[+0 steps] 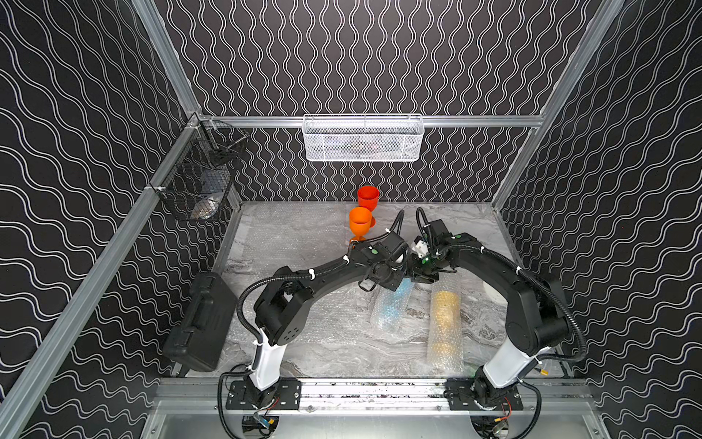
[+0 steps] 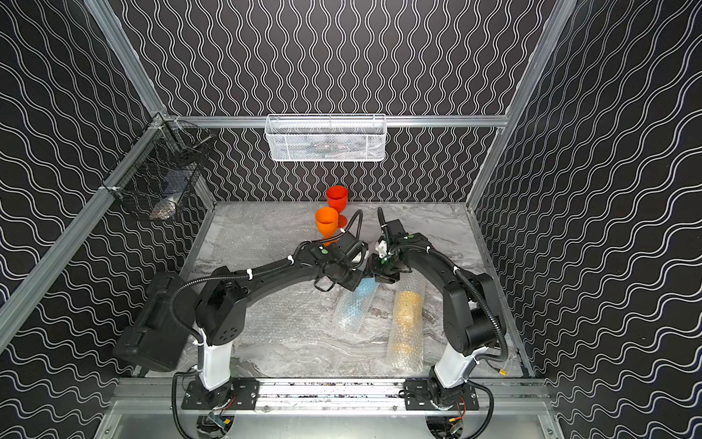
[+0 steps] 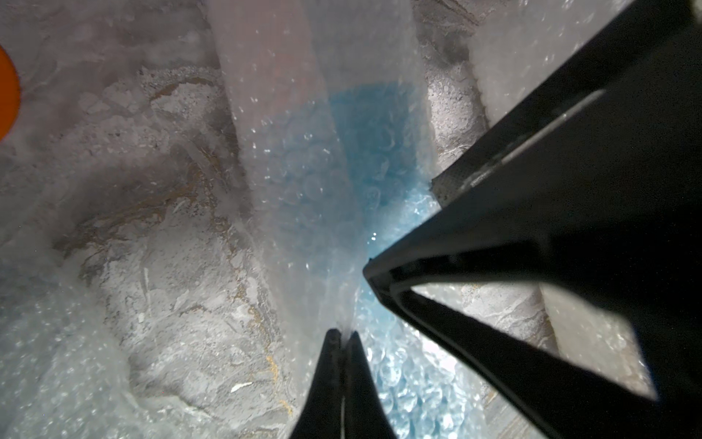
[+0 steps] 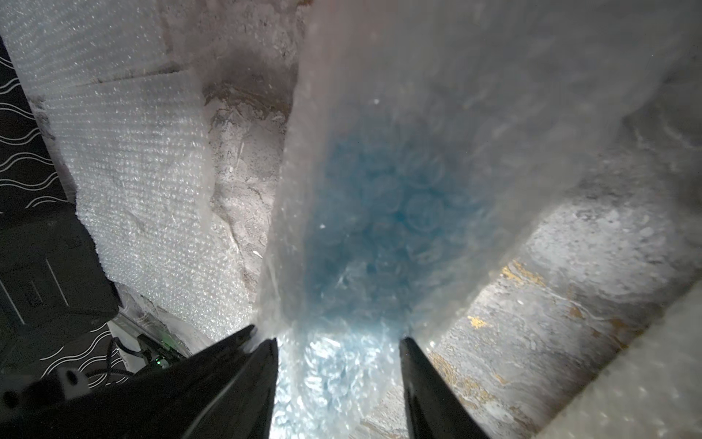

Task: Unpack wine glasses from bubble wrap
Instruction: Unwrap the bubble wrap at the center of the board.

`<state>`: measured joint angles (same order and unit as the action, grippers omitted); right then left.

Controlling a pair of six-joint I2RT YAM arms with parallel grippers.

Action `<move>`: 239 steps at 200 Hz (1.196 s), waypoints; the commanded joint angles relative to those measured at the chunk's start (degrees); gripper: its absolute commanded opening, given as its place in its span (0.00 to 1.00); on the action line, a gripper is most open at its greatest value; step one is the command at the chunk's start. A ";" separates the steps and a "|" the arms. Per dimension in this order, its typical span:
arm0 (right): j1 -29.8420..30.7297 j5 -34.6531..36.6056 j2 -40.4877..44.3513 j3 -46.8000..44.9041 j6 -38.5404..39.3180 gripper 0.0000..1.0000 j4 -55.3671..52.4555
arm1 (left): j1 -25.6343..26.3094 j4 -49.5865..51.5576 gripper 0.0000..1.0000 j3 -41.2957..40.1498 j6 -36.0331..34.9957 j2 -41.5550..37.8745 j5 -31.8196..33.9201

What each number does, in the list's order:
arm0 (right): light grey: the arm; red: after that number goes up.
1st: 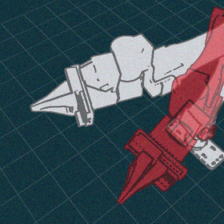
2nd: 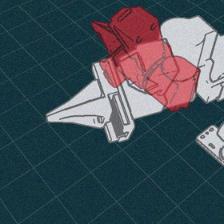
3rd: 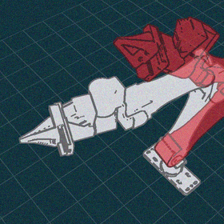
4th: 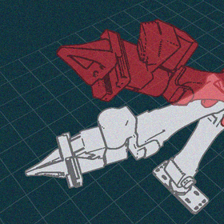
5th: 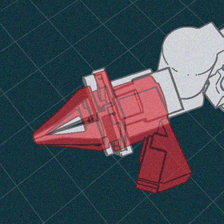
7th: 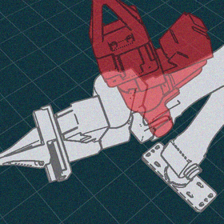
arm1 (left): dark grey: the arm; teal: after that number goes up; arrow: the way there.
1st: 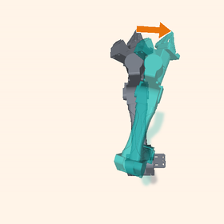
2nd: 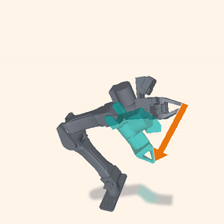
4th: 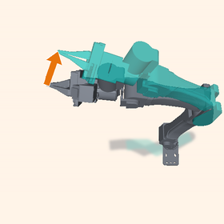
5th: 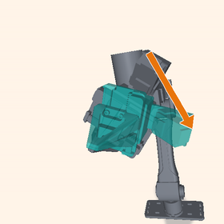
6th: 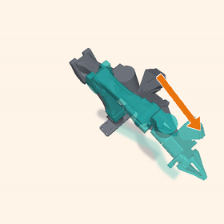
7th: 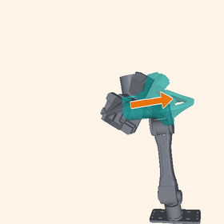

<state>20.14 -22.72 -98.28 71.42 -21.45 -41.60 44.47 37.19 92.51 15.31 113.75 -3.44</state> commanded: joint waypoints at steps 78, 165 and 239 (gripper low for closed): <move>1.27 4.47 0.26 0.87 0.45 0.52 -4.00 | -1.93 -3.79 0.00 -2.83 3.14 -2.80 -3.02; 3.14 0.22 -1.64 1.62 -2.45 0.53 0.38 | -2.02 -5.33 0.00 -4.67 3.94 -4.21 -4.89; 3.35 -1.08 0.90 0.44 -3.59 0.58 1.90 | -2.28 -5.59 0.00 -5.51 4.14 -4.78 -4.69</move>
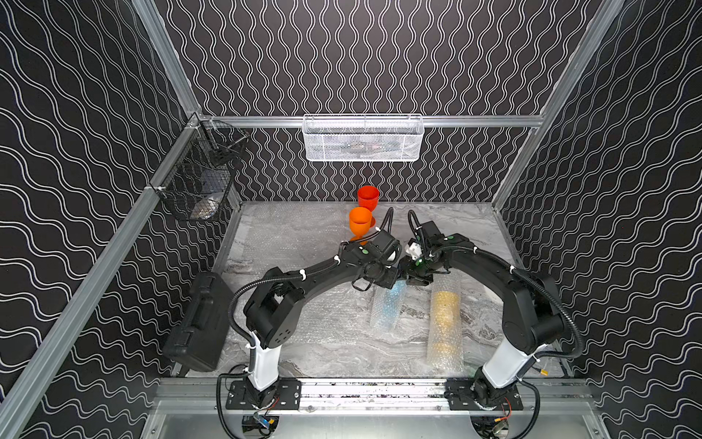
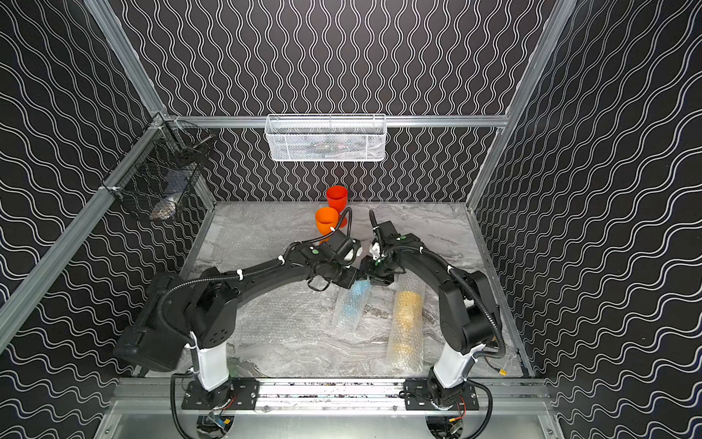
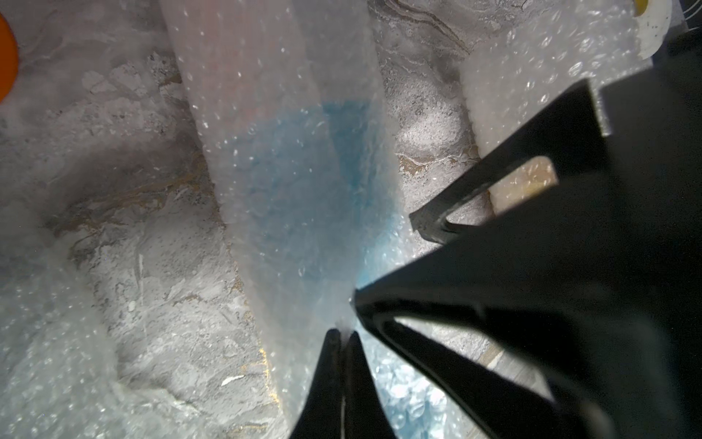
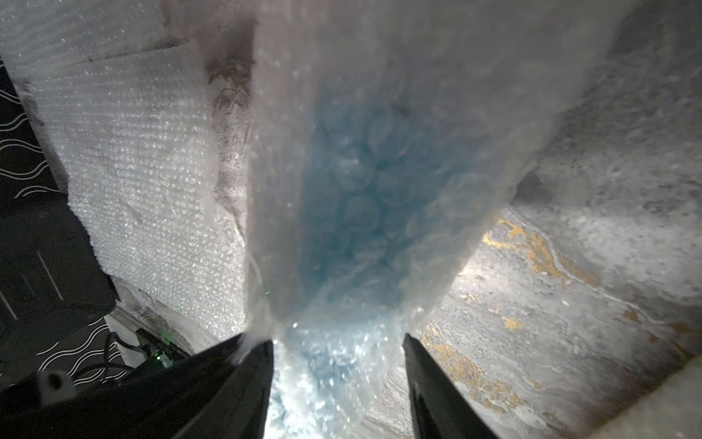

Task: Unpack wine glasses from bubble wrap
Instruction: Unwrap the bubble wrap at the center of the board.

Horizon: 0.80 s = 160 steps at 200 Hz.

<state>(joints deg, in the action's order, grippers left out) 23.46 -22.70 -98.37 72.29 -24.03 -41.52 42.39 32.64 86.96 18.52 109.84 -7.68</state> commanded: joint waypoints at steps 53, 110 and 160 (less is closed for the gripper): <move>0.02 0.50 -1.12 -3.25 -0.80 0.57 2.83 | -0.29 -0.87 0.00 0.08 0.88 -1.20 -0.15; -0.26 1.78 -0.18 -4.28 -0.50 0.52 2.98 | -0.56 -1.09 0.00 -0.12 1.29 -0.87 -0.84; -0.35 2.55 -1.34 -3.91 0.16 0.32 3.59 | -0.73 -1.09 0.00 -1.04 1.33 -2.18 0.03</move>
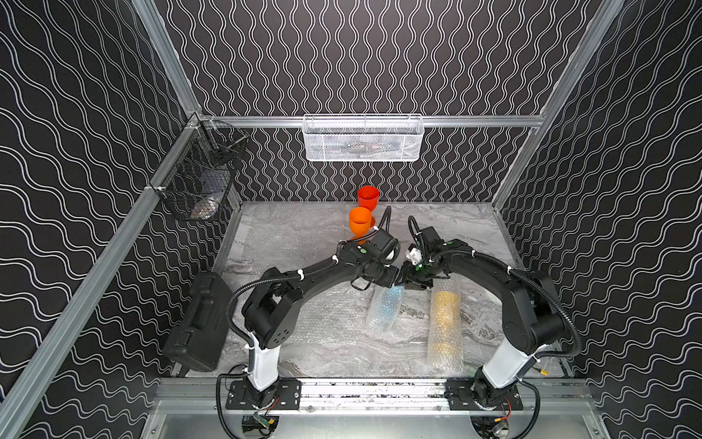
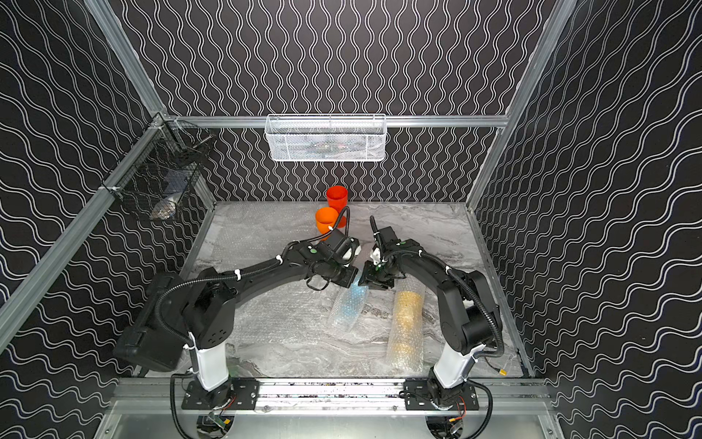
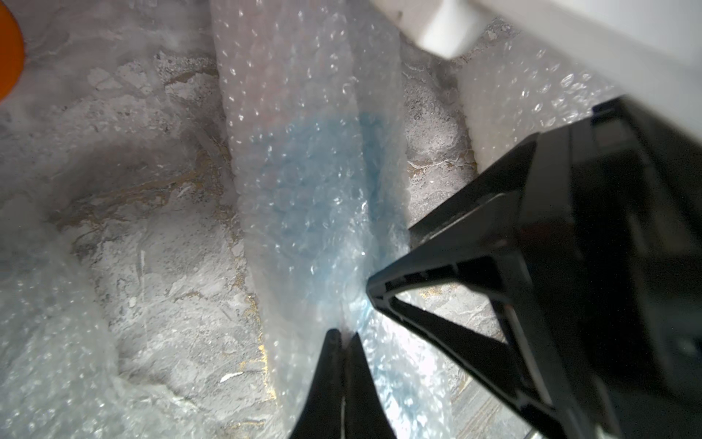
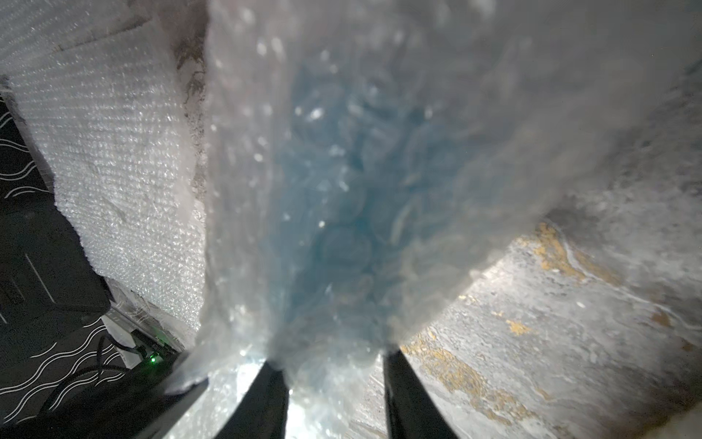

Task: Unpack wine glasses from bubble wrap
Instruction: Unwrap the bubble wrap at the center of the board.

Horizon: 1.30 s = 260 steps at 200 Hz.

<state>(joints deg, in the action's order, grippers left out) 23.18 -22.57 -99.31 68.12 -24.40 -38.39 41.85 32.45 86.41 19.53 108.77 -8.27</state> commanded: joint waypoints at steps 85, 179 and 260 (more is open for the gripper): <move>-1.09 6.97 1.51 2.78 3.98 0.07 -4.03 | -0.80 -1.15 0.00 -1.76 0.42 -1.54 0.91; 0.26 7.10 2.28 4.44 6.21 0.06 -5.46 | -0.98 -2.24 0.10 1.26 0.99 0.83 -1.28; 0.90 6.84 2.50 4.57 6.55 0.06 -5.79 | -0.98 -0.68 0.33 5.80 -1.41 4.76 0.65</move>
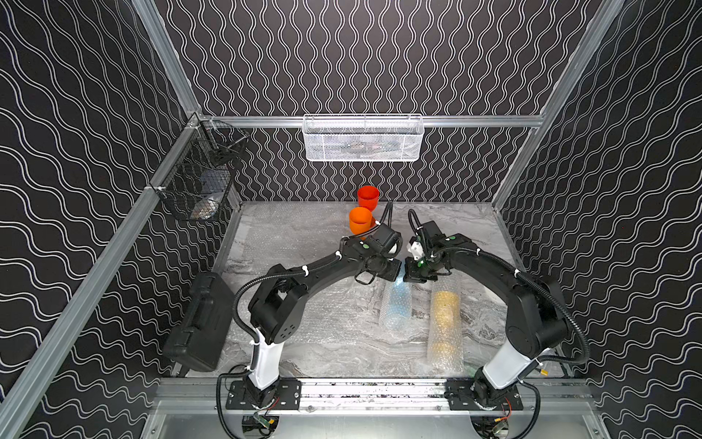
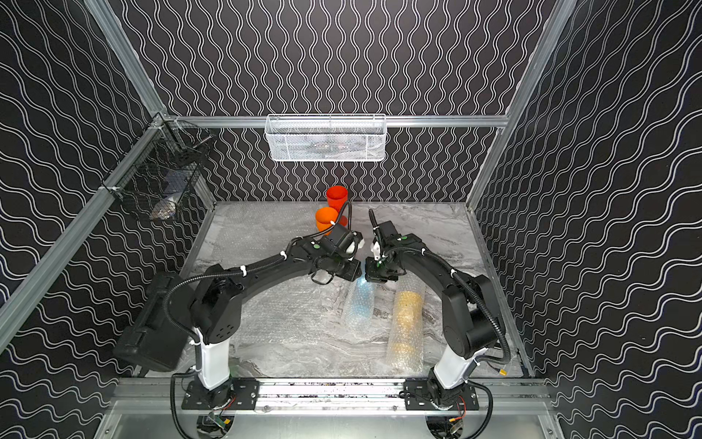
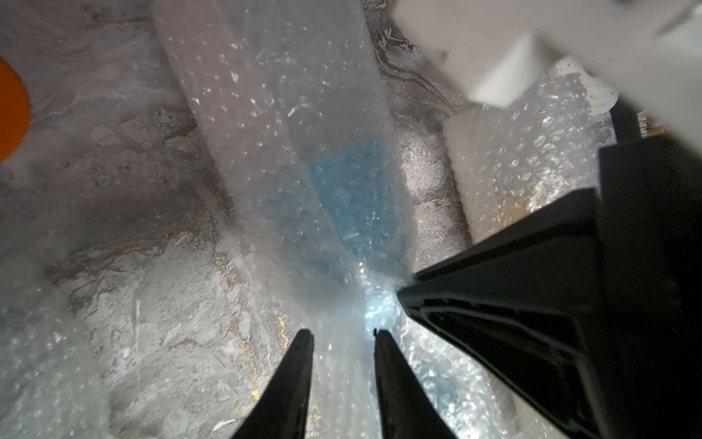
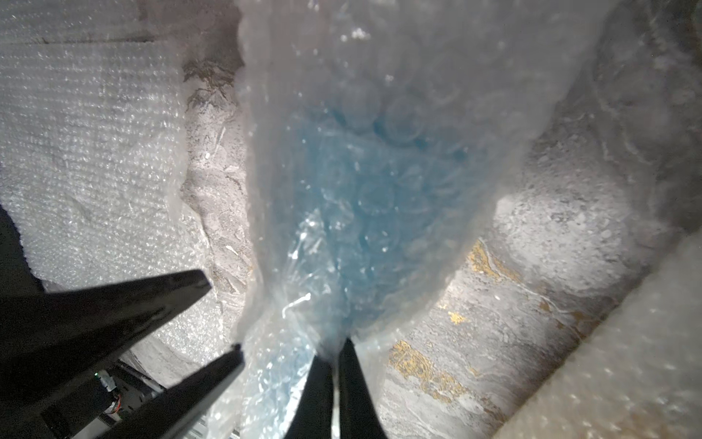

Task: Unpack wine glasses from bubble wrap
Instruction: Unwrap the bubble wrap at the center of the board.

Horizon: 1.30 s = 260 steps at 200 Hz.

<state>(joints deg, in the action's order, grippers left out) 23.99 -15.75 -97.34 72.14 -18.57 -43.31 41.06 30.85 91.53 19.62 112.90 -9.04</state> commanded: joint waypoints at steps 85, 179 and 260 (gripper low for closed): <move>0.36 -0.95 -0.43 1.47 0.99 0.06 -0.88 | -0.12 0.70 0.53 2.15 -2.13 2.35 1.30; 0.57 -1.23 -1.23 1.25 1.07 0.06 -0.67 | -0.10 1.31 0.24 2.78 -3.44 3.55 4.17; 0.53 0.19 -2.59 0.72 1.78 0.06 -1.16 | -0.13 1.57 0.02 1.11 -2.83 2.08 3.08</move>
<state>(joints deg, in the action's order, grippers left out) 24.43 -16.58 -99.53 73.12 -17.10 -43.53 41.06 31.79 93.08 16.51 116.36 -6.17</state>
